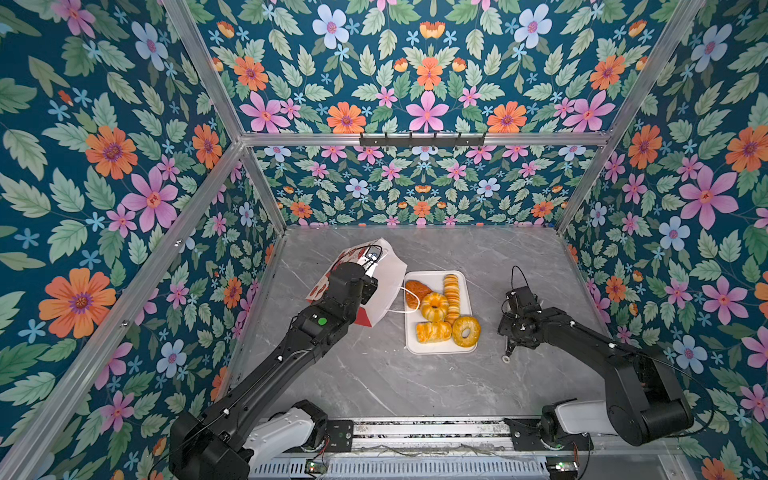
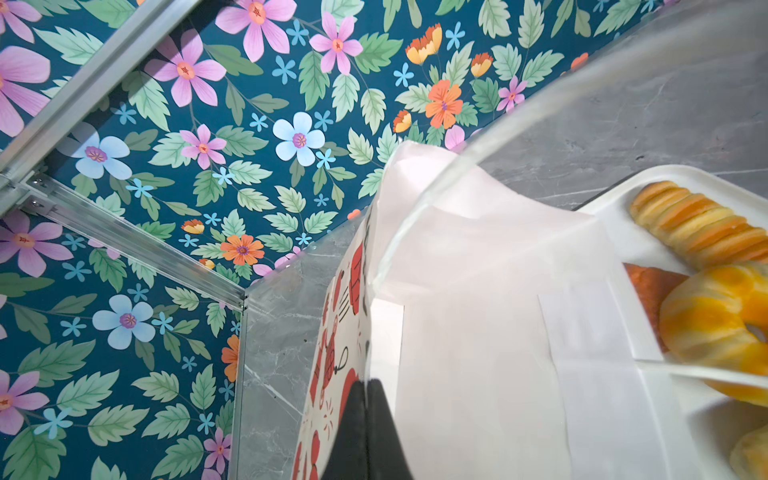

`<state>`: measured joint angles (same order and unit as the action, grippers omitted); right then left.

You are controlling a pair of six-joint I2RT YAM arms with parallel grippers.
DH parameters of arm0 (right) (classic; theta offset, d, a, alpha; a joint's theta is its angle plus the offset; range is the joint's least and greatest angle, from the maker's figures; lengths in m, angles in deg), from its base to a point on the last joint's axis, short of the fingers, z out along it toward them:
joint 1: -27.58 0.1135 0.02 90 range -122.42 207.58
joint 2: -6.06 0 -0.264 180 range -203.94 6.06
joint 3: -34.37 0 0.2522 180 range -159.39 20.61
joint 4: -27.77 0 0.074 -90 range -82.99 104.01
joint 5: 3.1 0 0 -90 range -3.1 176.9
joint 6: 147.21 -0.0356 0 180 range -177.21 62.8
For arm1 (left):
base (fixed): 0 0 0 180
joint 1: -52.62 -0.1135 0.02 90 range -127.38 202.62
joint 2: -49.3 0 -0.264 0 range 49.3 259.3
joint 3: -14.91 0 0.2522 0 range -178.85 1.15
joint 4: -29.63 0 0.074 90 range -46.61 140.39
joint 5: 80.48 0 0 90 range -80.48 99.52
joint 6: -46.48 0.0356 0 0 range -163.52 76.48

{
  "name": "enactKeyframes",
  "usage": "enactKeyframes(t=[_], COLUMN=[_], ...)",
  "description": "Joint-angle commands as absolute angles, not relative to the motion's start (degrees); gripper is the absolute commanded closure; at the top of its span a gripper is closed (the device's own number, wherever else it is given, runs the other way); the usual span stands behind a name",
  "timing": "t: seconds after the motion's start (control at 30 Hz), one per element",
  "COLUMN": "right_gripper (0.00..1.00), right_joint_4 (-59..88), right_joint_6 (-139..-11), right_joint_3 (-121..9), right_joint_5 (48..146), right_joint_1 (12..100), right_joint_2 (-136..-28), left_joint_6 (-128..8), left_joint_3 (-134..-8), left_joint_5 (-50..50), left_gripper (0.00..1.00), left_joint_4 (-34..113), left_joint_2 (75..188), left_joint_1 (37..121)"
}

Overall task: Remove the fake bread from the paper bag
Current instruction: 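Withdraw the right tongs from the tray toward the robot, then set the paper bag upright on the table with the left gripper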

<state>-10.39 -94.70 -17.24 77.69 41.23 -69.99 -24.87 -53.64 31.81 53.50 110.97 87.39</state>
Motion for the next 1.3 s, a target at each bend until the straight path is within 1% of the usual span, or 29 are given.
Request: enactKeyframes(t=[0.0,0.17,0.33,0.43,0.7,1.0,1.27], right_gripper=[0.27,0.26,0.25,0.25,0.25,0.25,0.25], right_joint_4=[-11.66,-13.93,-14.72,-15.07,-13.21,-11.44,-10.87], right_joint_6=[-95.43,-95.09,-94.83,-94.39,-94.47,-94.08,-94.21], right_joint_3=[-16.75,-16.15,-15.82,-15.73,-14.2,-13.06,-12.02], right_joint_5=[76.61,74.95,74.51,74.6,75.72,77.01,77.59], right_joint_1=[41.24,41.21,41.25,41.22,41.24,41.21,41.24], right_joint_2=[-66.51,-60.78,-57.23,-56.52,-56.68,-57.46,-56.88], left_joint_6=[-28.11,-34.29,-40.71,-44.03,-52.27,-53.1,-52.4], left_joint_3=[-56.35,-62.25,-65.62,-67.61,-69.17,-66.8,-65.76], left_joint_5=[31.06,26.64,23.27,22.21,14.95,15.21,18.94], left_gripper=[1.0,1.0,1.0,1.0,1.0,1.0,1.0], left_joint_4=[54.35,57.3,57.57,58.41,56.0,54.14,53.09], left_joint_2=[111.25,113.46,115.87,117.75,120.22,123.09,124.61], left_joint_1=[87.34,87.34,87.32,87.34,87.34,87.34,87.16])
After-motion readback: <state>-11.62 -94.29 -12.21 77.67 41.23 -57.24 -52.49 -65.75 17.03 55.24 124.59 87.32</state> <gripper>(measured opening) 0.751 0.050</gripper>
